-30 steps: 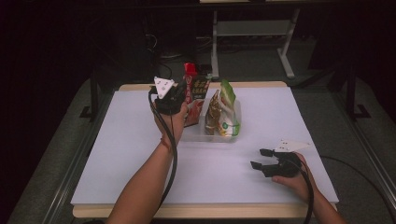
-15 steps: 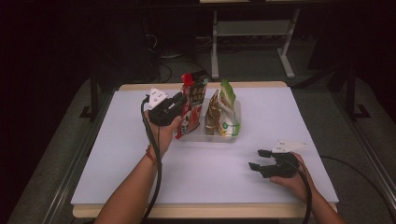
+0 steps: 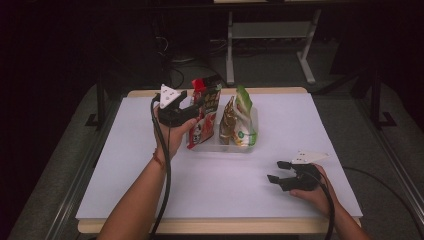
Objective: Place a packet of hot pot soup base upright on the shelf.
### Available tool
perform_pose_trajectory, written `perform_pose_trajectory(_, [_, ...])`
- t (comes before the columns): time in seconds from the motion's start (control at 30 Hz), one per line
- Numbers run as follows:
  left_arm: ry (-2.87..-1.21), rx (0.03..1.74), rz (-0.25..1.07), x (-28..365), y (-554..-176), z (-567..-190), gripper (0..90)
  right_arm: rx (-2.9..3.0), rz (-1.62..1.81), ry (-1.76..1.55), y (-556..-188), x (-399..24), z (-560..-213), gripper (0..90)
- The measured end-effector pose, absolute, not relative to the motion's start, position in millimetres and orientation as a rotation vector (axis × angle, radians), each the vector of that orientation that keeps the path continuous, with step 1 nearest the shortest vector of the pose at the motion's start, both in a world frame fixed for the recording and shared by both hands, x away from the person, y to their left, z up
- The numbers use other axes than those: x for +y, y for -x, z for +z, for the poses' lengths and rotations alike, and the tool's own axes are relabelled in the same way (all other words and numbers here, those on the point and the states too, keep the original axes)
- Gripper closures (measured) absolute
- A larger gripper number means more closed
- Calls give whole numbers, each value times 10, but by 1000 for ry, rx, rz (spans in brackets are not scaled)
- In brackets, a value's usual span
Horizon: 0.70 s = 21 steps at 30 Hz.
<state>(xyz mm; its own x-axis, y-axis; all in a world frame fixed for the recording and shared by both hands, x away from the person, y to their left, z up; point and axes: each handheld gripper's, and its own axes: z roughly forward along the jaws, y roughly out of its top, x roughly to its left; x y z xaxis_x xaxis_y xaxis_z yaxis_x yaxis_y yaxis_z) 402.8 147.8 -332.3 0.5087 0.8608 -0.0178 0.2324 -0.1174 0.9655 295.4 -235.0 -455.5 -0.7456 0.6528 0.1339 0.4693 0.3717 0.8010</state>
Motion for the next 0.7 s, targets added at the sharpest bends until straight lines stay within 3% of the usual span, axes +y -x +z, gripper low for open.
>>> perform_pose_trajectory(0.23, [-1739,978,641,1446,-4184,-3465,332,2430,1309,-997,-2941,-2337,-4547,317])
perform_pose_trajectory(0.37, [-1811,986,622,1423,-4298,-3515,378,2435,1299,-996,-2944,-2350,-4561,317])
perform_pose_trajectory(0.47, [-1827,984,603,1413,-4352,-3513,490,2432,1300,-999,-2943,-2363,-4555,317])
perform_pose_trajectory(0.5, [-1827,965,591,1410,-4354,-3505,579,2430,1300,-1000,-2943,-2366,-4556,317])
perform_pose_trajectory(0.57, [-1837,970,636,1379,-4345,-3501,666,2430,1298,-1001,-2943,-2370,-4563,317])
perform_pose_trajectory(0.7, [-1787,989,633,1377,-4334,-3507,711,2434,1296,-997,-2940,-2367,-4563,318])
